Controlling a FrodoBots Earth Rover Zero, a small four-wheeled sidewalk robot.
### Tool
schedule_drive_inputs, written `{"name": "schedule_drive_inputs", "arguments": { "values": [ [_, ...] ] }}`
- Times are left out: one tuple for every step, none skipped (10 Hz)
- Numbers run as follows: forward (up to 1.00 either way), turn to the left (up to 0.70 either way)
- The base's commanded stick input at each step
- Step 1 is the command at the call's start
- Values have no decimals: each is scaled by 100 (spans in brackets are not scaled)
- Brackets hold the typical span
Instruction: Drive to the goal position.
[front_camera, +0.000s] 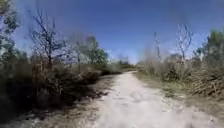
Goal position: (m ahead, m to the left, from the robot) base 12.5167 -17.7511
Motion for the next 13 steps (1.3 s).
{"name": "schedule_drive_inputs", "arguments": {
  "values": [
    [70, 0],
    [70, 0],
    [70, 0],
    [70, -7],
    [70, -15],
    [70, -9],
    [70, -9],
    [70, -11],
    [70, -16],
    [70, -7],
    [70, -13],
    [70, -18],
    [70, -18]
  ]
}}
